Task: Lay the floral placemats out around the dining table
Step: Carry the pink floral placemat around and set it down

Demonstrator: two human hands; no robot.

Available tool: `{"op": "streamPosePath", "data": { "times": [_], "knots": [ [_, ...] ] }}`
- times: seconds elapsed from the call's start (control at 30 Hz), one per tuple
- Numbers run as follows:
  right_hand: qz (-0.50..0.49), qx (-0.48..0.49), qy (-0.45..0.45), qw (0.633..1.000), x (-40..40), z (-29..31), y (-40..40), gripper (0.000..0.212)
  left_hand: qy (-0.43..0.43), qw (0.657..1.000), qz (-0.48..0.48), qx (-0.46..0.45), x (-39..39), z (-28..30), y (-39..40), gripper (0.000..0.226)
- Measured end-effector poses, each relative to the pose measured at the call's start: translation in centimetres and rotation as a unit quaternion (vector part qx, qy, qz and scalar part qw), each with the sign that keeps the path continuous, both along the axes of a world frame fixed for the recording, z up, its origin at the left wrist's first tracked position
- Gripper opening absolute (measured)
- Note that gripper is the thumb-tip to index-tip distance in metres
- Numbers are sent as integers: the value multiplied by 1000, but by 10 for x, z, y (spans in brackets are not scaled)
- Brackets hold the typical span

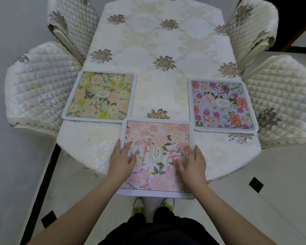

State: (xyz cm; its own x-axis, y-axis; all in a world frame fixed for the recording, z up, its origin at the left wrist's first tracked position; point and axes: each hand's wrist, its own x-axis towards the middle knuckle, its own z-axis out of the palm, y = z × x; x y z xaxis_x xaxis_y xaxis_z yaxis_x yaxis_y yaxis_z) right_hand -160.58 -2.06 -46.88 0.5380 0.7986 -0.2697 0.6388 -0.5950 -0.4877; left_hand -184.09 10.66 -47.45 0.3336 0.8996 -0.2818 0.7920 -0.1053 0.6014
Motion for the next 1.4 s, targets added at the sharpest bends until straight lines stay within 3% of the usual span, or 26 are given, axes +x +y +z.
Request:
{"op": "streamPosePath", "data": {
  "times": [0.2,0.3,0.37,0.43,0.5,0.83,1.13,1.4],
  "knots": [
    [-89,124,118,981,-5,22,-3,61,-181,980,82,-27,-3,38,2,50],
    [-168,95,198,961,7,30,-3,57,-281,933,170,-150,-13,45,13,60],
    [-178,57,240,953,17,31,-4,43,-272,915,194,-226,-23,38,22,60],
    [-159,47,251,954,23,33,-8,35,-251,921,161,-249,-29,35,25,39],
    [-143,50,244,958,23,37,-12,36,-238,931,139,-239,-31,37,24,27],
    [-171,106,213,956,11,64,-10,34,-288,929,108,-207,-23,63,20,27],
    [-255,216,265,904,11,106,-42,35,-333,921,45,-194,3,110,37,22],
    [-352,283,237,860,13,137,-105,39,-337,915,-46,-217,59,138,19,21]
  ]
}}
